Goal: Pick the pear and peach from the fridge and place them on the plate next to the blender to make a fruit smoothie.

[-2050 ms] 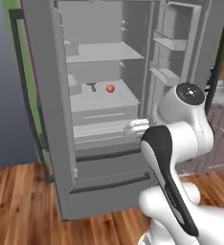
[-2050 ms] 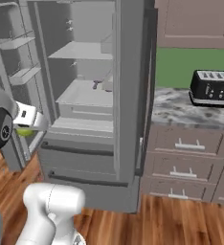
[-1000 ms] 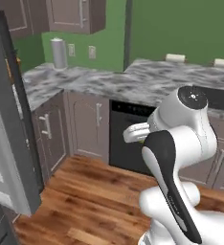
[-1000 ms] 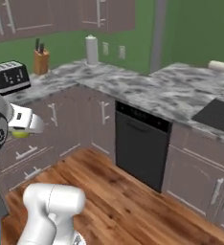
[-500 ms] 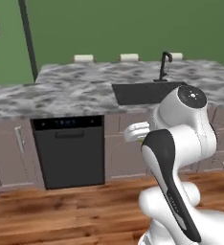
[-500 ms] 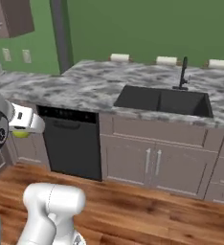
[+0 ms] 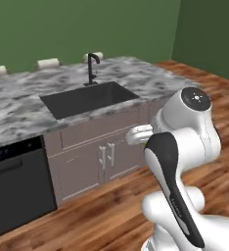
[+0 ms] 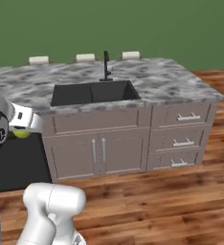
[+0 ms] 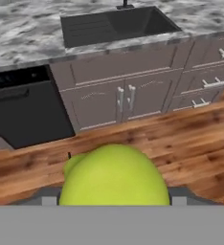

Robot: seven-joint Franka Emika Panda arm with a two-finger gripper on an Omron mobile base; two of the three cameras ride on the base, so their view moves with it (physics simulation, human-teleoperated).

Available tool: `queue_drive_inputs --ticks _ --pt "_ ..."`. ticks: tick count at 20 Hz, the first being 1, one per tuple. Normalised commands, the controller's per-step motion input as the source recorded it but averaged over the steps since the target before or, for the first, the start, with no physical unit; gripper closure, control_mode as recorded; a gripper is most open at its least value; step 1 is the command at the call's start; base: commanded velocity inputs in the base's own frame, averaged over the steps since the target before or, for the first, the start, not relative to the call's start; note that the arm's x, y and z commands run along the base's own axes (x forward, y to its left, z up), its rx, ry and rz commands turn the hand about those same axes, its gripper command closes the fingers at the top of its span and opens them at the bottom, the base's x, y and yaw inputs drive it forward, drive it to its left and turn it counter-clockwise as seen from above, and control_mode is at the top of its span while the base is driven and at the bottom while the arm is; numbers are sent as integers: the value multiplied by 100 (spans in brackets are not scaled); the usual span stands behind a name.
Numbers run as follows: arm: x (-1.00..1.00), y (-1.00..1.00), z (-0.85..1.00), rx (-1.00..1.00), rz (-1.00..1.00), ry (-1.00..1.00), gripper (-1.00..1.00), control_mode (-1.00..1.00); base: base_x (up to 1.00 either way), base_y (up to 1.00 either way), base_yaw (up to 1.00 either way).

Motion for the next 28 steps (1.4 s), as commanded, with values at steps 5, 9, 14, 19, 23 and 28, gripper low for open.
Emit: queue_drive_inputs --ticks 5,9,14,19,23,28 --pt "0 0 0 0 0 0 100 100 8 -7 -55" --pt "0 0 0 0 0 0 100 100 15 -1 -49" --pt "0 0 0 0 0 0 100 100 25 -7 -61" --pt "0 0 0 0 0 0 100 100 30 0 -63" --pt "0 0 0 0 0 0 100 100 29 0 -62" --pt "0 0 0 0 0 0 100 100 26 0 -60"
